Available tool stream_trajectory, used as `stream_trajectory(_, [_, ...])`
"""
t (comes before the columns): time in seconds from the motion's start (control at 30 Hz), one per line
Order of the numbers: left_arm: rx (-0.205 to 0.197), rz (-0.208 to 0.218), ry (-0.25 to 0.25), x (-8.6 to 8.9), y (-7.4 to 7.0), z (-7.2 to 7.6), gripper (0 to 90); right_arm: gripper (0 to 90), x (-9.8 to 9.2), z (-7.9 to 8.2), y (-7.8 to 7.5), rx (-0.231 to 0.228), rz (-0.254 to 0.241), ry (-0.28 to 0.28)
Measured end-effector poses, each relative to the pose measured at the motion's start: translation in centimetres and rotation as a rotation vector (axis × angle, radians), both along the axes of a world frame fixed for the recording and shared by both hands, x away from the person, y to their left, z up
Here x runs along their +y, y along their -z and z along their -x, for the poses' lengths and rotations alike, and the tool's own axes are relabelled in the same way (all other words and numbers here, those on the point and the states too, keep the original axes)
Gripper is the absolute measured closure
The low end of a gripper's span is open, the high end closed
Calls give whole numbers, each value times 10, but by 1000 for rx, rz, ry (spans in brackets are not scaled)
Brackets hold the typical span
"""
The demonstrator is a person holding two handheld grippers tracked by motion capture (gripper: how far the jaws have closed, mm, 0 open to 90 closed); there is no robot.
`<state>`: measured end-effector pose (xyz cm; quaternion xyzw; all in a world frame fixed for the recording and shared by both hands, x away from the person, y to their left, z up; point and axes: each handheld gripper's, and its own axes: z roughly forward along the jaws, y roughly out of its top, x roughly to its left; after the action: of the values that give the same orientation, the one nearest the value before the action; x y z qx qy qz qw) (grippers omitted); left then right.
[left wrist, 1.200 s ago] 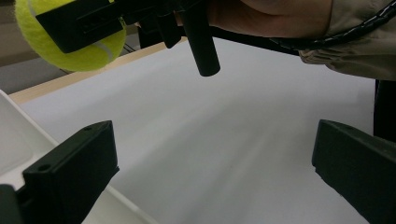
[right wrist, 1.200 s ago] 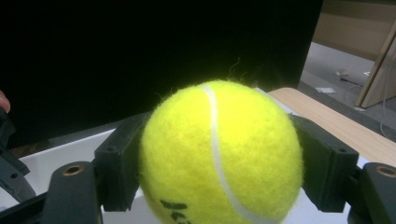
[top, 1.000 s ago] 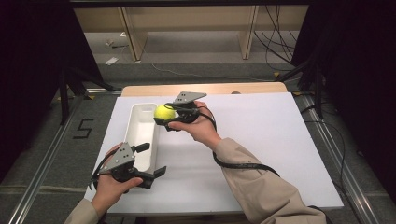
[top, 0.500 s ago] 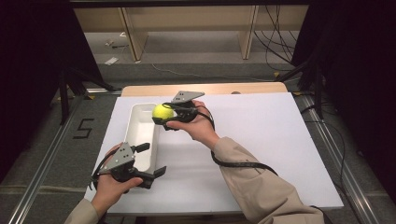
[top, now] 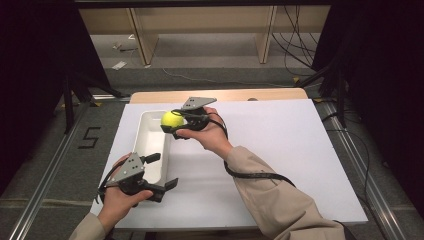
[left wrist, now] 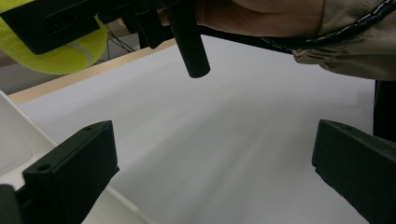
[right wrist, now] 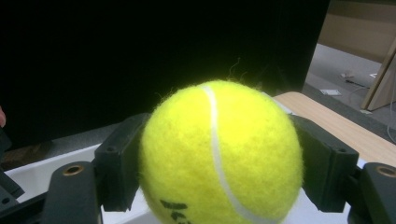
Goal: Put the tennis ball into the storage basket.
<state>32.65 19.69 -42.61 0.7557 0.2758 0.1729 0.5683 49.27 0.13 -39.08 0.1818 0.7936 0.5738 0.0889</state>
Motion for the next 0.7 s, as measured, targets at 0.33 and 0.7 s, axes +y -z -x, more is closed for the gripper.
stream_trajectory(0.33, [0,-2,0,0,0,0,0,266,4,-1,0,0,3,-5])
stream_trajectory(0.7, [0,-2,1,0,0,0,0,266,8,-1,1,0,4,-9])
